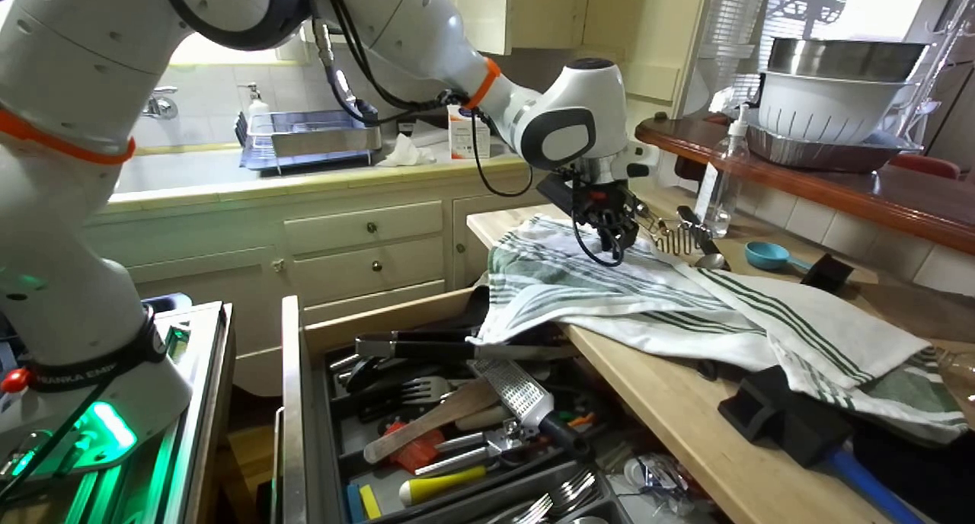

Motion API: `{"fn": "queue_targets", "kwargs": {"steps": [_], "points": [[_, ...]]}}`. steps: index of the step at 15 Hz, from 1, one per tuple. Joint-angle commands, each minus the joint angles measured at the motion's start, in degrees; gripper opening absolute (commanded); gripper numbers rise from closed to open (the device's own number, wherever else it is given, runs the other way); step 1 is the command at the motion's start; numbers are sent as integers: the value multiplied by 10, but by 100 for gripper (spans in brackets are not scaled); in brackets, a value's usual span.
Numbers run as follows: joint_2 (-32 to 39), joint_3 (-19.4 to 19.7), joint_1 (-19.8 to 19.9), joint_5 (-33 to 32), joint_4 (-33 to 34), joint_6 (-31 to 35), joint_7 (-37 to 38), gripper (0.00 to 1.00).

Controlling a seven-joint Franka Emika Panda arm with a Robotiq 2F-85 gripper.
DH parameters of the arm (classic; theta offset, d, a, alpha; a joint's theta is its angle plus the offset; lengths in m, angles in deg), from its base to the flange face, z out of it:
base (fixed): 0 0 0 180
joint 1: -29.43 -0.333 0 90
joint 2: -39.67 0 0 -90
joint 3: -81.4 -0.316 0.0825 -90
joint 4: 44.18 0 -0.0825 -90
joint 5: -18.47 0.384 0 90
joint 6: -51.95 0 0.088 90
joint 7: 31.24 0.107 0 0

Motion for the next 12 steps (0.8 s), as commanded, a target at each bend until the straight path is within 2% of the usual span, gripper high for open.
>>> {"fn": "queue_targets", "kwargs": {"steps": [1,12], "points": [[18,-9,-4,-1,13,-2,-3,37],[54,-42,-50,-15,85,-36,-25,34]]}}
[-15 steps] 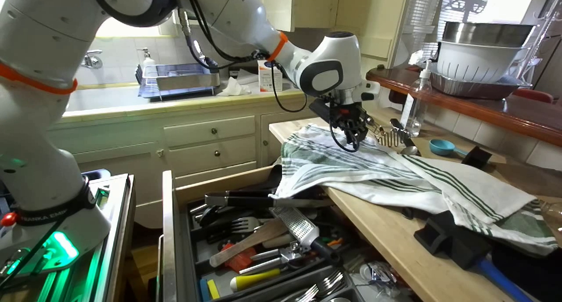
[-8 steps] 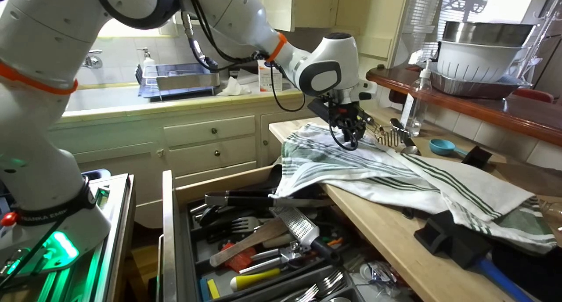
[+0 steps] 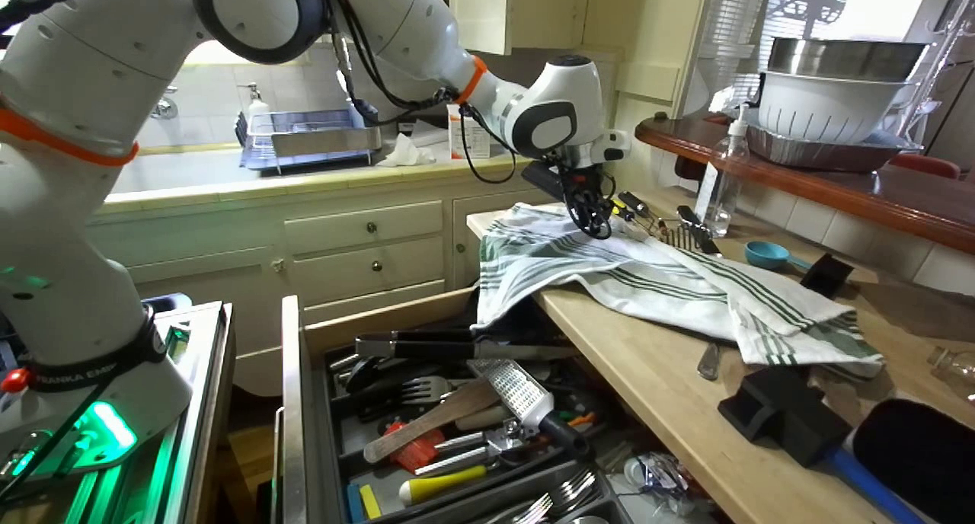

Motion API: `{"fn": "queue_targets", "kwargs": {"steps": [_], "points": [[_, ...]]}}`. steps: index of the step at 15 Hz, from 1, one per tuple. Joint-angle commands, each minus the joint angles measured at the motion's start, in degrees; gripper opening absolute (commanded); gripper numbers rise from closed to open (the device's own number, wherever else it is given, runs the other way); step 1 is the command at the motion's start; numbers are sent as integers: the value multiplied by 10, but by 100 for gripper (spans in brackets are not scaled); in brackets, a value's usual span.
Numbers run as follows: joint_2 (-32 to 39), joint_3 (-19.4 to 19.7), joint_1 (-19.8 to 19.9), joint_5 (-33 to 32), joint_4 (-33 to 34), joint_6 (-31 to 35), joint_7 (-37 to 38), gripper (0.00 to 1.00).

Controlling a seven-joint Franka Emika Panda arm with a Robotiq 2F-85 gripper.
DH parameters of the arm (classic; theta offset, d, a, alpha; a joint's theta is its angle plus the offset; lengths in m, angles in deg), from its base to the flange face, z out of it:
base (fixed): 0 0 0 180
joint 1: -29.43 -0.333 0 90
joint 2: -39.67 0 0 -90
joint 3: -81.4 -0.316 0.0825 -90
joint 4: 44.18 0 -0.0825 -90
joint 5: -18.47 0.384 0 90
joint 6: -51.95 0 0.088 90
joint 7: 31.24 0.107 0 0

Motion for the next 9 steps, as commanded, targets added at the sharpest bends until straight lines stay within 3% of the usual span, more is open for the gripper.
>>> {"fn": "queue_targets", "kwargs": {"steps": [1,6,9], "points": [[32,-9,-13,-8,53,-34,-11,33],[45,-21,-26,-7,83,-54,-26,35],[27,-18,-20,0,72,-42,-20,41]]}}
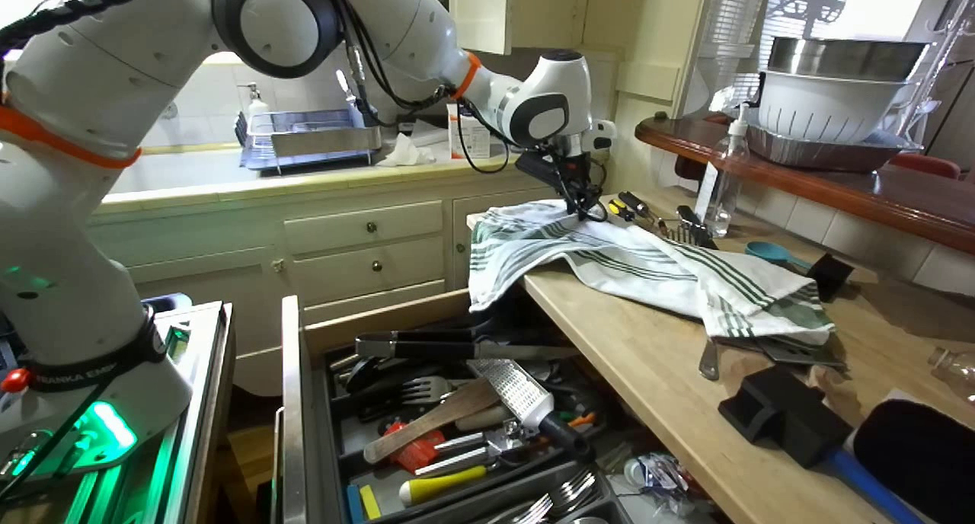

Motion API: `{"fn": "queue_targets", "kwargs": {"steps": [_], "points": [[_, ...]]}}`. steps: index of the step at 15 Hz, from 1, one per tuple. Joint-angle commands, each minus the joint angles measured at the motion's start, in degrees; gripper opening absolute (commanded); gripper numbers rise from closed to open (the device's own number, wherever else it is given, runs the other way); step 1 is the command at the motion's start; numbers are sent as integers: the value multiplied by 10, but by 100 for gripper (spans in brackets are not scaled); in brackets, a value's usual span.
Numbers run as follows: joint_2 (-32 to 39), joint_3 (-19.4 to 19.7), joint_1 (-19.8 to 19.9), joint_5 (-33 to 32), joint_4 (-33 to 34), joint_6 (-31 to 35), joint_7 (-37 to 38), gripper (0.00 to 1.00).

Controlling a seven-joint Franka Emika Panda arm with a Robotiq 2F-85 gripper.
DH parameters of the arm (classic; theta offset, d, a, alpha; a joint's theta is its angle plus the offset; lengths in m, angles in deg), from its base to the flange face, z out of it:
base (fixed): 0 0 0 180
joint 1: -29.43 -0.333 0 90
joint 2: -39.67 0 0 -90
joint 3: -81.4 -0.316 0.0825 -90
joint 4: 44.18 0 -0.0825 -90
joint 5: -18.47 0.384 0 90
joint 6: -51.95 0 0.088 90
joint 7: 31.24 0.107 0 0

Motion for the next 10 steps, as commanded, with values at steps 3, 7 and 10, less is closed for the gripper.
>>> {"fn": "queue_targets", "kwargs": {"steps": [3,7,10], "points": [[-32,16,21,4,-19,9,14,67],[-61,23,58,29,-52,36,23,68],[-56,32,77,42,-52,48,35,61]]}}
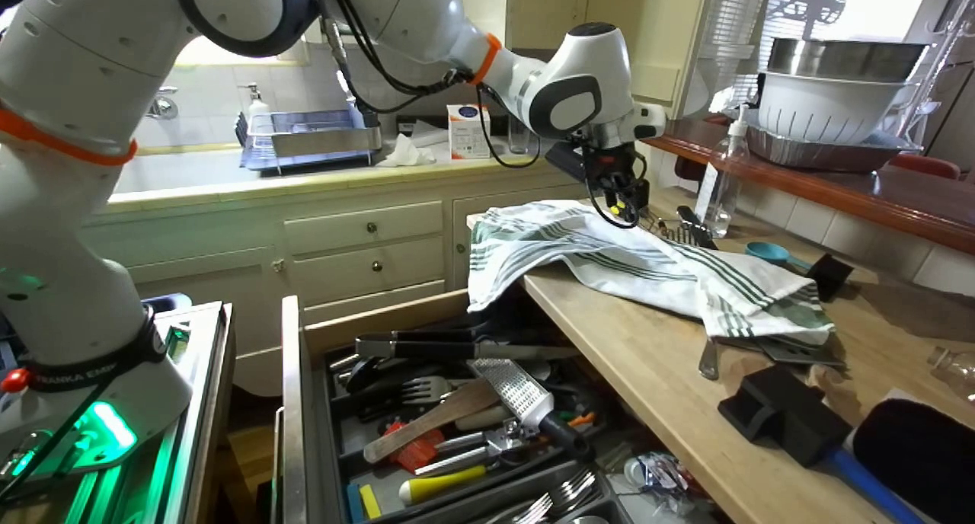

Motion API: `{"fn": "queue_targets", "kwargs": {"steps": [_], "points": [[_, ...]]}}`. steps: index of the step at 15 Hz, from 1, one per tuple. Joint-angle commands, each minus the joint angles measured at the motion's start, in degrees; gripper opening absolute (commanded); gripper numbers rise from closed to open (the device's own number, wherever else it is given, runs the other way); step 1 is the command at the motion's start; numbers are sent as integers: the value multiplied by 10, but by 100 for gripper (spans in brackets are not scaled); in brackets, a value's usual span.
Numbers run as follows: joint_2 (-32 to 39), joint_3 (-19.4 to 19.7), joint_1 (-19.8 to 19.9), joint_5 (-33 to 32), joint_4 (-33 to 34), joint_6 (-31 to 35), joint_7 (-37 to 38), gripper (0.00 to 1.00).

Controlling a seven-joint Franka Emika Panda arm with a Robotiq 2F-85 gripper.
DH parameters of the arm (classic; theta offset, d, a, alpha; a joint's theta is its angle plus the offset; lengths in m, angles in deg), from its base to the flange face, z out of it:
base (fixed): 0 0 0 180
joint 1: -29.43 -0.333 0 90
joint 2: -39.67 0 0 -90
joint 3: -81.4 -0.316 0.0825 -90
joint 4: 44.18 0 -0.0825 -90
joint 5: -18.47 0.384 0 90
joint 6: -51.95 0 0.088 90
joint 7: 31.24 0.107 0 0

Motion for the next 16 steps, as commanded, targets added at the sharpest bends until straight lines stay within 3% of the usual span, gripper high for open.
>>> {"fn": "queue_targets", "kwargs": {"steps": [1,6,10,13,14,15,16], "points": [[-9,8,17,15,-33,18,15,58],[-14,31,16,1,-58,11,40,57],[-16,44,11,-4,-67,6,62,67],[-9,43,7,-3,-65,-3,74,59],[-8,44,5,-4,-67,-5,79,52],[-8,44,4,-3,-70,-2,82,36],[-9,46,3,-3,-73,-1,87,27]]}}
